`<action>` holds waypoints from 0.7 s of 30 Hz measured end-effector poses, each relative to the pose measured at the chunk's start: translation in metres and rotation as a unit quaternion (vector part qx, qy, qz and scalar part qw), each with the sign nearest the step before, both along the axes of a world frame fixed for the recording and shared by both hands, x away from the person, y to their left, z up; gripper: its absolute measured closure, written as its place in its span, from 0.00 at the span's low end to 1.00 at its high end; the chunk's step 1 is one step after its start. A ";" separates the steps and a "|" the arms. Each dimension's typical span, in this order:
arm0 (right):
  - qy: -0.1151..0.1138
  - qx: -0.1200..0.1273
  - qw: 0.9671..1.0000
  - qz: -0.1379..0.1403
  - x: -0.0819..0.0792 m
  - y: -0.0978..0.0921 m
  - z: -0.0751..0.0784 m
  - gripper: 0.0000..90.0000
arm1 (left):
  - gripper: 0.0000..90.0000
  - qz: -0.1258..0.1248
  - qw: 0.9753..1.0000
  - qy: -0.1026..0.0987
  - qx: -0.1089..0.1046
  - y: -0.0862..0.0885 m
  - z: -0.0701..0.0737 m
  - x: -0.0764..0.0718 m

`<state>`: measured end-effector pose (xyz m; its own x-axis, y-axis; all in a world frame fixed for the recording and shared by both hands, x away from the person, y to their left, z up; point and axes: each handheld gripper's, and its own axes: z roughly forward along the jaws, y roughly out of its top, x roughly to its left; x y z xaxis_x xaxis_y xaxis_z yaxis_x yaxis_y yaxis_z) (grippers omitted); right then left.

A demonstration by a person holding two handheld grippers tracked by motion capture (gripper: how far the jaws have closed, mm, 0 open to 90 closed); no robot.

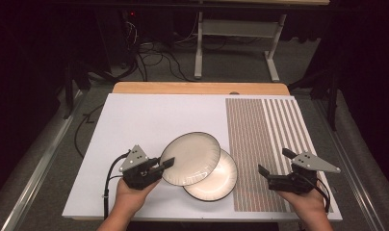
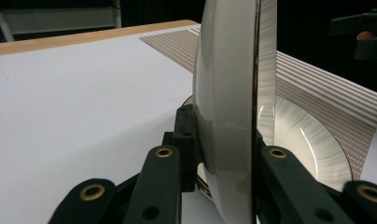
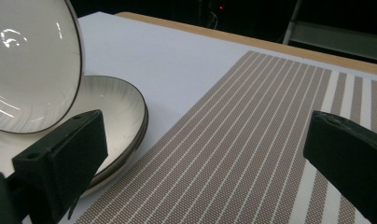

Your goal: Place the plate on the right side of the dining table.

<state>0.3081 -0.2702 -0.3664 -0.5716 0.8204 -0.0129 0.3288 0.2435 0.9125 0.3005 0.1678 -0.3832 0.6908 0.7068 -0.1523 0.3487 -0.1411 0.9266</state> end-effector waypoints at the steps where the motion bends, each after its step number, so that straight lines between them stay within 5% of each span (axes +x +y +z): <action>1: 0.001 0.001 1.000 0.002 0.000 0.001 0.001 0.01 | 0.85 -0.001 1.000 -0.001 0.001 0.000 0.000 0.000; 21: 0.013 -0.005 0.998 0.059 0.011 0.051 0.013 0.04 | 0.85 -0.007 1.000 -0.002 0.011 -0.002 0.000 0.000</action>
